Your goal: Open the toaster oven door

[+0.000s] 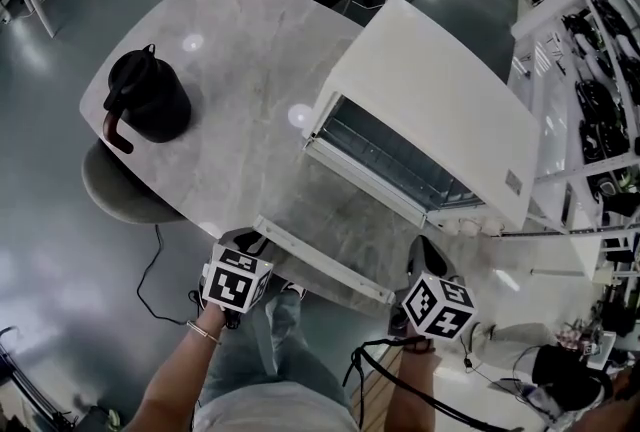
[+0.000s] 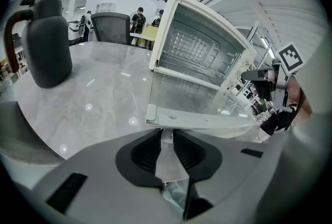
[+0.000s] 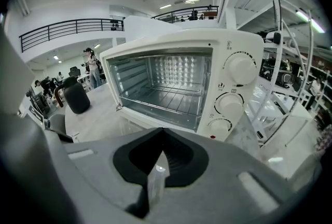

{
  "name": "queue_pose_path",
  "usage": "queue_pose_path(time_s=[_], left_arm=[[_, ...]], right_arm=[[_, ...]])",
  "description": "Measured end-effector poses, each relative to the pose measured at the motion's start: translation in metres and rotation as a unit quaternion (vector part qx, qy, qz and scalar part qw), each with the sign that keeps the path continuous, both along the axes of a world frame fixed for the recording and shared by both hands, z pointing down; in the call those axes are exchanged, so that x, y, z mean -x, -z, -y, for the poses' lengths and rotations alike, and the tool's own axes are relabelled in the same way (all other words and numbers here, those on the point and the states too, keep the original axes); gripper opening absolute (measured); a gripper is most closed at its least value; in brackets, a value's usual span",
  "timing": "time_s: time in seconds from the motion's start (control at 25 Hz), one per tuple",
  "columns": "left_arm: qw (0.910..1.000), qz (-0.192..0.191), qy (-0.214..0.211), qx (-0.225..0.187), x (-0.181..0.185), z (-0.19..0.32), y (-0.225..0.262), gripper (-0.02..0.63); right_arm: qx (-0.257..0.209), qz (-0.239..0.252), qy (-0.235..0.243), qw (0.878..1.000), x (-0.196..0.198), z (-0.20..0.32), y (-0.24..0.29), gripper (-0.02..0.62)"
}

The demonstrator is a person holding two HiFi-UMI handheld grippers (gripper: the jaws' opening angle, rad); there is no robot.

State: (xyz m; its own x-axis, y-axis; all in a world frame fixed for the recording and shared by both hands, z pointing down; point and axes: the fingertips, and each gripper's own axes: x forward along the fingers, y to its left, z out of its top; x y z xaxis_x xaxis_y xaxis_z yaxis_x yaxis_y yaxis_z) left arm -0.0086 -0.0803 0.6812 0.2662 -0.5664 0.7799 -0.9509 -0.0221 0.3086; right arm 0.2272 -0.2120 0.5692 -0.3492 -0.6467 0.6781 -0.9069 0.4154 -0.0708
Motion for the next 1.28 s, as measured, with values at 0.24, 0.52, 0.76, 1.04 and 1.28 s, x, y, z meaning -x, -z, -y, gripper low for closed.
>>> queue_pose_path(time_s=[0.24,0.52,0.76,1.04,1.28], left_arm=[[0.9999,-0.001,-0.010,0.010,0.000,-0.001,-0.008,0.074],[0.9997,-0.002,-0.019,0.014,0.000,-0.001,-0.013,0.074],[0.9997,-0.004,-0.021,0.013,-0.001,-0.002,-0.012,0.074],[0.9995,-0.026,-0.016,0.009,-0.001,-0.002,-0.014,0.078],[0.9984,-0.051,0.000,0.025,0.005,-0.012,-0.012,0.078]], right_arm=[[0.006,-0.002,-0.005,1.000,0.003,-0.002,-0.006,0.005],[0.011,-0.004,-0.012,1.000,0.004,-0.002,-0.011,0.005],[0.011,-0.004,-0.020,1.000,0.003,0.000,-0.009,0.005],[0.007,-0.004,-0.028,1.000,0.001,0.002,-0.004,0.005],[-0.002,0.001,-0.032,0.999,0.001,0.006,0.007,0.005]])
